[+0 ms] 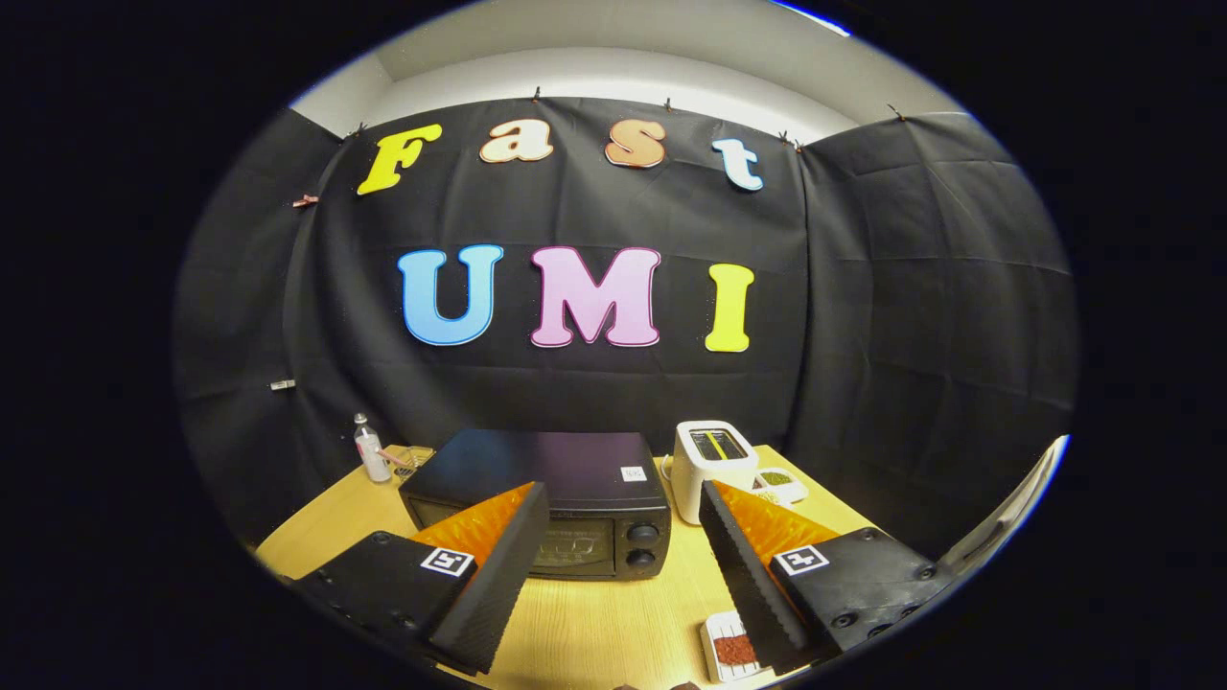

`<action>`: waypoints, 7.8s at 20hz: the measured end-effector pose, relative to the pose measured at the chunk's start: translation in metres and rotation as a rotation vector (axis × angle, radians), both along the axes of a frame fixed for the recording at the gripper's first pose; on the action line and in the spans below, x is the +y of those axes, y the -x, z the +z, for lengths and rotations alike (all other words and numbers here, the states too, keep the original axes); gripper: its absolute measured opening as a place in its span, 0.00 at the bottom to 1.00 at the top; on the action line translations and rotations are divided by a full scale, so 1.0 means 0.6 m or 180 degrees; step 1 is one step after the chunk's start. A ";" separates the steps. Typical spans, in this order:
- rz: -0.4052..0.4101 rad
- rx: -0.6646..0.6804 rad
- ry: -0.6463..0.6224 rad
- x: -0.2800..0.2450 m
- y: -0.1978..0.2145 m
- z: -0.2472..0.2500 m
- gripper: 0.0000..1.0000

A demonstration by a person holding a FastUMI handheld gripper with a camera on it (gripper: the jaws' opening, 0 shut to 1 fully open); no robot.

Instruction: Open the toaster oven, put the food inside, and close the toaster oven door.

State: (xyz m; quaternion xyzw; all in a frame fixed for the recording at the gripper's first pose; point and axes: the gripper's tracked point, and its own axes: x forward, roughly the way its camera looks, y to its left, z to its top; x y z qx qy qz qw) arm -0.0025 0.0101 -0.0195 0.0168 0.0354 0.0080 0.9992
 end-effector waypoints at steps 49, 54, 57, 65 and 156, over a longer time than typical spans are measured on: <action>0.0251 0.0805 -0.0001 0.237 -0.165 -0.210 0.97; 0.0363 0.0907 -0.0036 0.237 -0.125 -0.232 0.97; 0.0411 0.0980 -0.0072 0.237 -0.098 -0.250 0.97; 0.0434 0.1087 -0.0001 0.233 -0.032 -0.302 0.97; 0.1161 0.2155 -0.1909 0.010 0.082 -0.229 0.13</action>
